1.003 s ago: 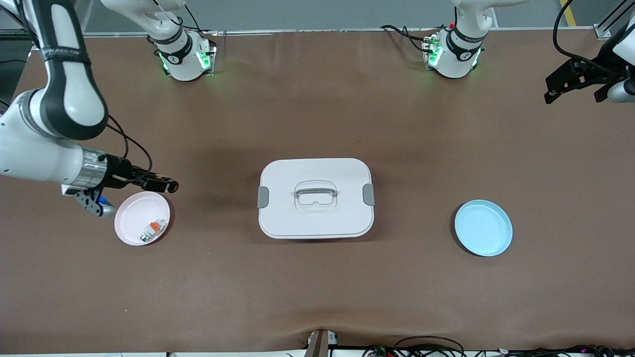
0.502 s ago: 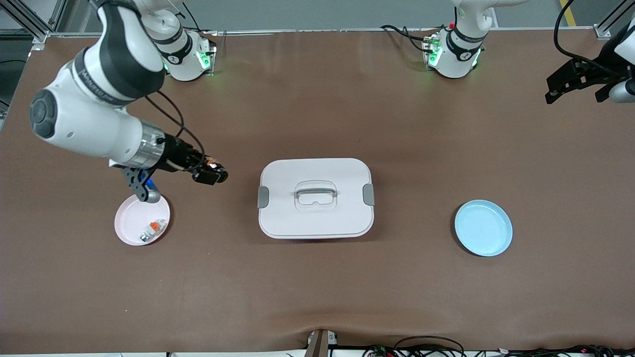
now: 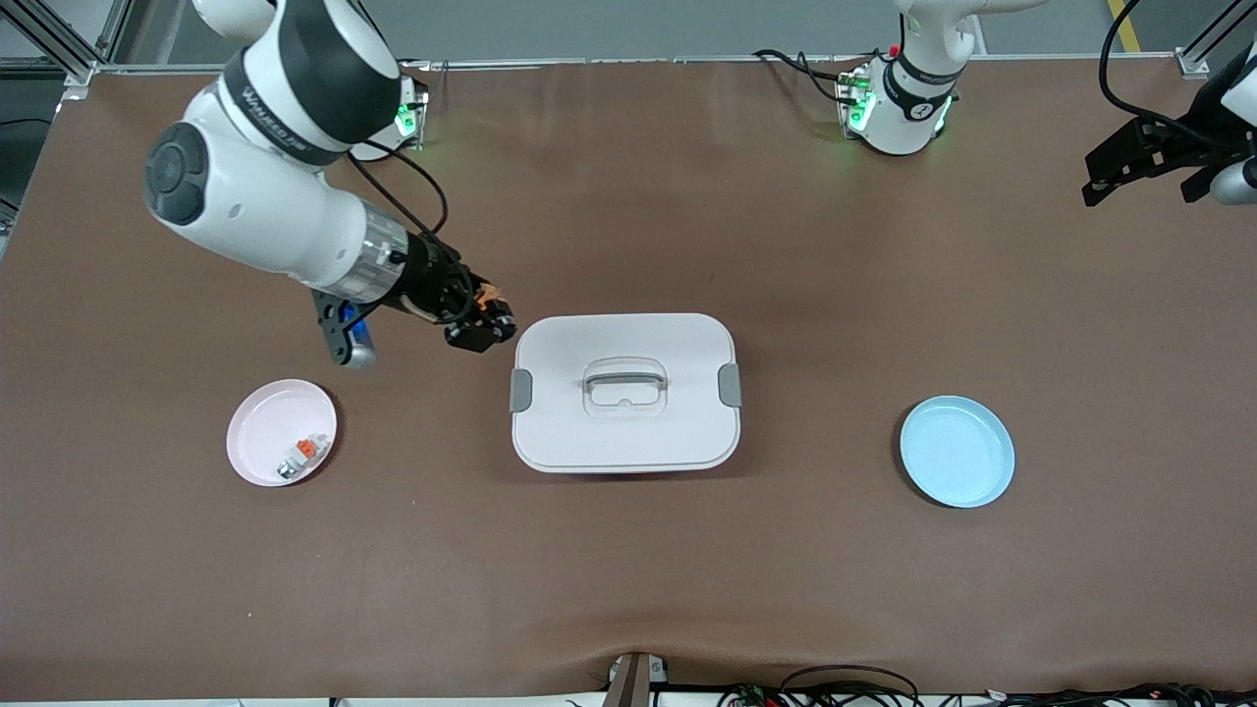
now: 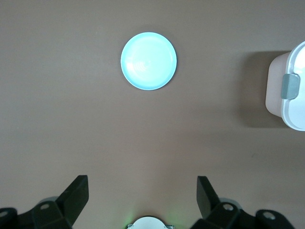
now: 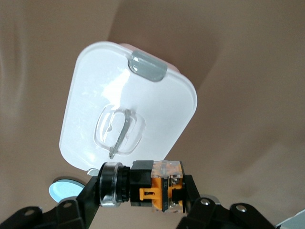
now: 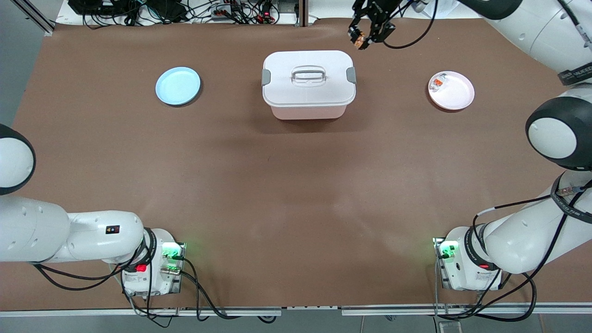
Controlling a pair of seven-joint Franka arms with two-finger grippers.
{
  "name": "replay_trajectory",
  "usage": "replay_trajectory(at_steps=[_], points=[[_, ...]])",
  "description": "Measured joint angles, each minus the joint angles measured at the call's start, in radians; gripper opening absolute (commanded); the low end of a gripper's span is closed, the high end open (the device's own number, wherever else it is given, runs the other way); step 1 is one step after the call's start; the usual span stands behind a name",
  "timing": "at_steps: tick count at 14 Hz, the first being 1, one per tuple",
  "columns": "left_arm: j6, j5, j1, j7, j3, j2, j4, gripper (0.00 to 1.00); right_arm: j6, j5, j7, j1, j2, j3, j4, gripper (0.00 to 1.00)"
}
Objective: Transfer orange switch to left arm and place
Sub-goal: 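Carry the switch above the box while the left gripper reaches it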
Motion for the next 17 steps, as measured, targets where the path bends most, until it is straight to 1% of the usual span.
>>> replay_trajectory(at_steps=[5, 7, 10, 12, 14, 17], points=[[0.0, 0.0, -0.001, 0.0, -0.001, 0.002, 0.0, 1.0, 0.01, 0.0, 0.244, 0.108, 0.085, 0.0, 0.111, 0.0], [0.0, 0.0, -0.007, 0.0, -0.005, 0.012, -0.001, 1.0, 0.015, 0.0, 0.311, 0.128, 0.104, -0.001, 0.151, 0.0], [0.0, -0.035, -0.025, 0.001, -0.013, 0.038, -0.001, 1.0, 0.031, 0.001, 0.375, 0.149, 0.107, -0.001, 0.169, 0.0], [-0.008, -0.06, -0.048, 0.003, -0.016, 0.053, -0.003, 1.0, 0.092, 0.001, 0.427, 0.171, 0.115, -0.001, 0.169, 0.0], [-0.034, -0.131, -0.076, 0.003, -0.019, 0.071, -0.004, 1.0, 0.156, 0.001, 0.462, 0.191, 0.135, -0.001, 0.169, 0.0], [-0.045, -0.264, -0.092, 0.01, -0.022, 0.105, -0.006, 1.0, 0.172, 0.001, 0.473, 0.209, 0.169, -0.001, 0.176, 0.0]])
